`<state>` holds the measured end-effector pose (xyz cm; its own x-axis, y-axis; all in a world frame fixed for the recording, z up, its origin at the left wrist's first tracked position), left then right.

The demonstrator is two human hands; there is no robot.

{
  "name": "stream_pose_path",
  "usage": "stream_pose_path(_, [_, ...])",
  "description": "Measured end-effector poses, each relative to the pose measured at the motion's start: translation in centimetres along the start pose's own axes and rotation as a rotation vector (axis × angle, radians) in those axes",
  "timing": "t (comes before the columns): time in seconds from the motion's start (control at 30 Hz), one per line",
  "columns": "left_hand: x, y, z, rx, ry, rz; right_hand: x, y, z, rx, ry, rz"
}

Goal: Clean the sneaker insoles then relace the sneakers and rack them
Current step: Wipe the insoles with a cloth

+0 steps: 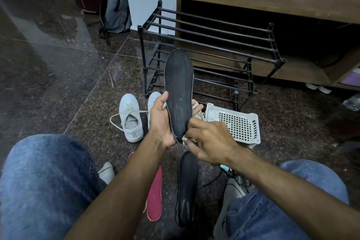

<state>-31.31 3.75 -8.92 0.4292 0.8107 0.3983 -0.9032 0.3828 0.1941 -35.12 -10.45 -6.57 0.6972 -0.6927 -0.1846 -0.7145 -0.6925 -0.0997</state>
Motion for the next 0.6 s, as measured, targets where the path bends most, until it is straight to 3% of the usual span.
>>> stream_pose_path(0.23, [-0.7,0.4,-0.3,-0.016,-0.029,-0.032,1.0,-0.9,-0.3,0.174,-0.47,0.181])
stream_pose_path(0.4, [-1.8,0.3,-0.3,-0.009,-0.016,-0.072,-0.3,-0.8,0.3,0.156,-0.209,0.113])
stream_pose_path(0.5, [-3.2,0.7,0.1,-0.017,-0.032,-0.072,1.2,-2.8,-1.0,0.2,-0.068,0.237])
stream_pose_path(0.6, [-3.7,1.0,0.1,-0.017,-0.011,-0.087,1.9,-3.5,-1.5,0.219,-0.099,0.294])
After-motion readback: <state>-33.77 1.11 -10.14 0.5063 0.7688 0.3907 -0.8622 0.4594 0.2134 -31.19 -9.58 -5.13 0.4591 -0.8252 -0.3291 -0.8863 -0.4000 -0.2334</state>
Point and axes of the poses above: each hand's wrist, its own y-axis away from the middle knuckle, its own z-axis out of the palm, x = y × z, the point moved 1 cm from there along -y, towards the middle knuckle, and after that the axes turned 9 degrees about -x, right-handed, at the moved point
